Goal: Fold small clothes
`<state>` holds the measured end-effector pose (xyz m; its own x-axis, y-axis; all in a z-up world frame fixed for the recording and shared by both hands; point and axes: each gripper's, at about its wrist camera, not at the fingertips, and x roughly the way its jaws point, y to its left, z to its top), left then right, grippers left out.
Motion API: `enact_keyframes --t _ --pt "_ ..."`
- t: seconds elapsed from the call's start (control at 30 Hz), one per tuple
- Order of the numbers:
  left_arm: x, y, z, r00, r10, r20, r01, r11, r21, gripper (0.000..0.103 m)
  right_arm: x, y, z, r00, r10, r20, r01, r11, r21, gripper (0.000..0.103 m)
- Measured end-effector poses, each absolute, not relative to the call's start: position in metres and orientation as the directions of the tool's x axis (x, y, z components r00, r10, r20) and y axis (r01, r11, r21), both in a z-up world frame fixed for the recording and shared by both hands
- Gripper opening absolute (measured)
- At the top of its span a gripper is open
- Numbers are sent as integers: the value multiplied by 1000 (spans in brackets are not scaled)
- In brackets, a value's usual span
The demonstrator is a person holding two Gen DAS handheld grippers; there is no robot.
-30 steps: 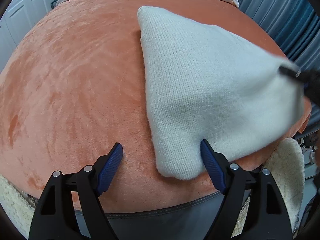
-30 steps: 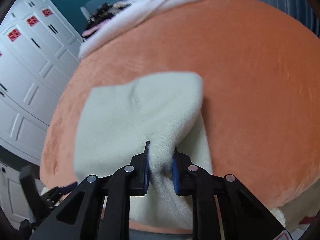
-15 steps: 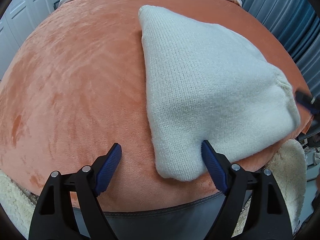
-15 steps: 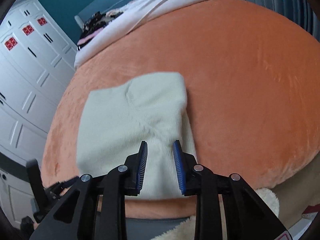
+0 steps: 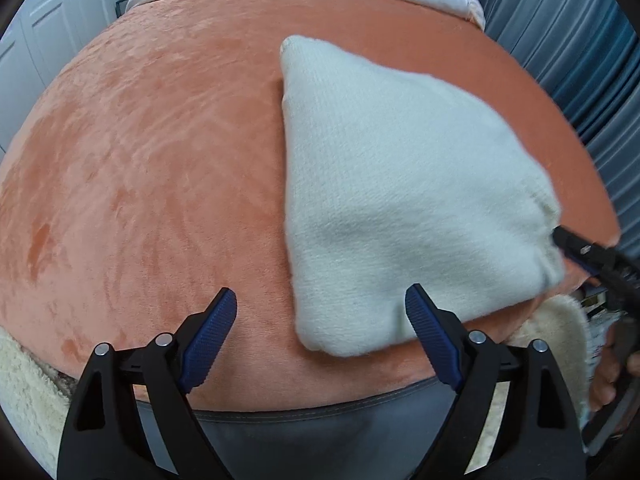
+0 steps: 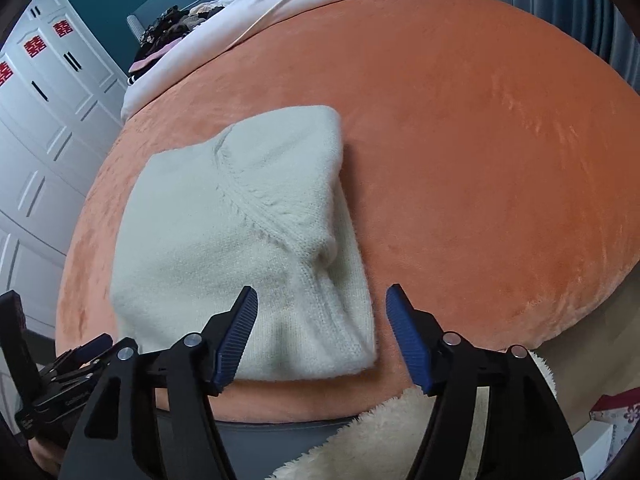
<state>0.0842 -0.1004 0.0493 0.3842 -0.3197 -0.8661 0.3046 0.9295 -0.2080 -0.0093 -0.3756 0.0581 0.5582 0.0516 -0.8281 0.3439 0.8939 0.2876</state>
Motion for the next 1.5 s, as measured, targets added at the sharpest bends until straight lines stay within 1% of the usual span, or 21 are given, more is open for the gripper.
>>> enact_keyframes --t 0.03,0.13,0.23,0.37,0.47,0.57,0.63,0.83,1.1,1.27,1.5 --pt "85 -100 55 387 -346 -855 300 924 -238 89 -10 -386 55 562 66 -825 345 887 306 72" --pt "95 -98 66 392 -406 -826 286 907 -310 92 -1 -396 45 567 110 -817 344 869 355 75" --pt "114 -99 66 394 -407 -824 249 910 -331 92 9 -400 42 572 129 -810 336 864 375 80" --pt "145 -102 51 350 -420 -837 195 907 -373 92 26 -411 32 572 194 -797 331 835 440 82" --pt "162 -108 38 325 -455 -829 166 891 -423 96 42 -419 18 552 261 -792 330 804 495 82" --pt "171 -118 32 311 -457 -833 172 890 -423 98 56 -419 1 528 343 -777 320 767 556 84" --pt "174 -128 30 304 -454 -837 184 890 -416 98 62 -417 -7 529 364 -767 317 753 576 87" --pt "182 -153 24 298 -433 -851 188 900 -392 98 78 -409 -15 561 379 -736 298 737 607 91" --pt "193 -158 11 281 -473 -835 173 881 -441 98 101 -398 -20 573 365 -734 272 760 590 96" --pt "200 -156 5 285 -490 -824 172 871 -460 98 104 -396 -21 585 358 -728 270 760 591 96" --pt "200 -147 7 267 -496 -827 170 868 -466 98 100 -394 -20 594 352 -724 288 747 599 92"
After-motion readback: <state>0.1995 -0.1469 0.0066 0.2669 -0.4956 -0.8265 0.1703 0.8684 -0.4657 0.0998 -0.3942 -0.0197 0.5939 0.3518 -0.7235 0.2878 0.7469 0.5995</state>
